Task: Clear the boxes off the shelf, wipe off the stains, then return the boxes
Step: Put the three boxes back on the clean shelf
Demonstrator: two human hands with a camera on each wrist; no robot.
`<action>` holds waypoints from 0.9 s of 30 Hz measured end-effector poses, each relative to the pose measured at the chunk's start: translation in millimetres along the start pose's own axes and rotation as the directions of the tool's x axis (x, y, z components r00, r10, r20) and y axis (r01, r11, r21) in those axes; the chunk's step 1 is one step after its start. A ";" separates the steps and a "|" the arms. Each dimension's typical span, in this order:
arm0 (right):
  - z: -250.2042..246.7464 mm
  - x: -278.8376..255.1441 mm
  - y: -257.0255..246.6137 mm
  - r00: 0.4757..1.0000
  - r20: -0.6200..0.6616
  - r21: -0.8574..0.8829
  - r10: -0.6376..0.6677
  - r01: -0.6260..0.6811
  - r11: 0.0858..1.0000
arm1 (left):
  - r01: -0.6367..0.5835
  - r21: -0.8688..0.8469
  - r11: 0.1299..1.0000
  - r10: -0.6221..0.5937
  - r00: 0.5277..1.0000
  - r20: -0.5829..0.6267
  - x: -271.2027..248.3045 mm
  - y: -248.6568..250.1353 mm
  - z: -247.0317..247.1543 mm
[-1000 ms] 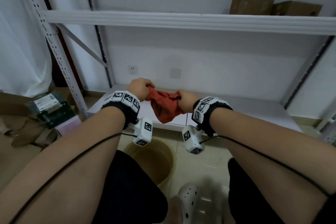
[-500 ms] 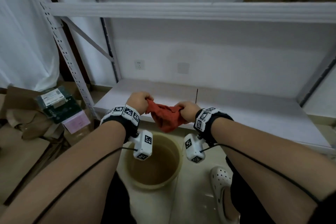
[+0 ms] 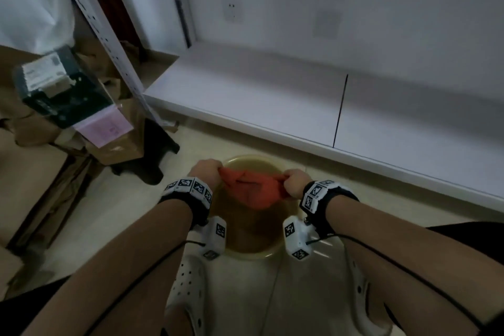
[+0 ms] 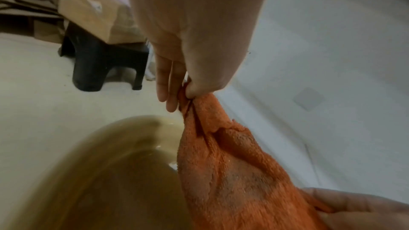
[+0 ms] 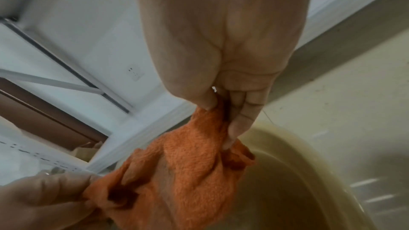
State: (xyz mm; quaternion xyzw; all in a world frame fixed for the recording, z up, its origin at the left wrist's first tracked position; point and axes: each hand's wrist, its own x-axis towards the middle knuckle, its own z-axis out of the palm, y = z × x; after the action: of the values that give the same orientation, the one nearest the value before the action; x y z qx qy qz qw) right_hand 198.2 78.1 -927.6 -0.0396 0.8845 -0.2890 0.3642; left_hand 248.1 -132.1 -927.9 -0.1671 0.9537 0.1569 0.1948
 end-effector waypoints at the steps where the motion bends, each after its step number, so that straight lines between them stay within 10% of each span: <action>1: 5.3 11.0 3.1 1.000 0.019 0.016 0.020 -0.021 1.000 | 0.035 0.019 0.999 -0.035 0.999 0.026 5.0 -0.2 5.5; 19: 65.6 110.9 22.8 0.998 0.062 -0.250 -0.026 0.040 0.967 | -0.241 0.177 0.954 0.156 0.905 0.395 70.1 -21.6 128.2; 27: 43.8 98.1 -12.1 0.994 0.097 -0.315 -0.057 0.085 0.945 | -0.253 0.062 0.965 0.228 0.937 0.266 61.1 -6.6 77.1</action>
State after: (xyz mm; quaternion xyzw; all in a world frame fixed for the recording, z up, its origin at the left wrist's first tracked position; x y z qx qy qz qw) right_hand 153.9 19.4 -1006.9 -0.1421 0.9008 -0.1534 0.3805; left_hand 222.2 -125.6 -1022.8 -0.0178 0.9401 0.1540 0.3036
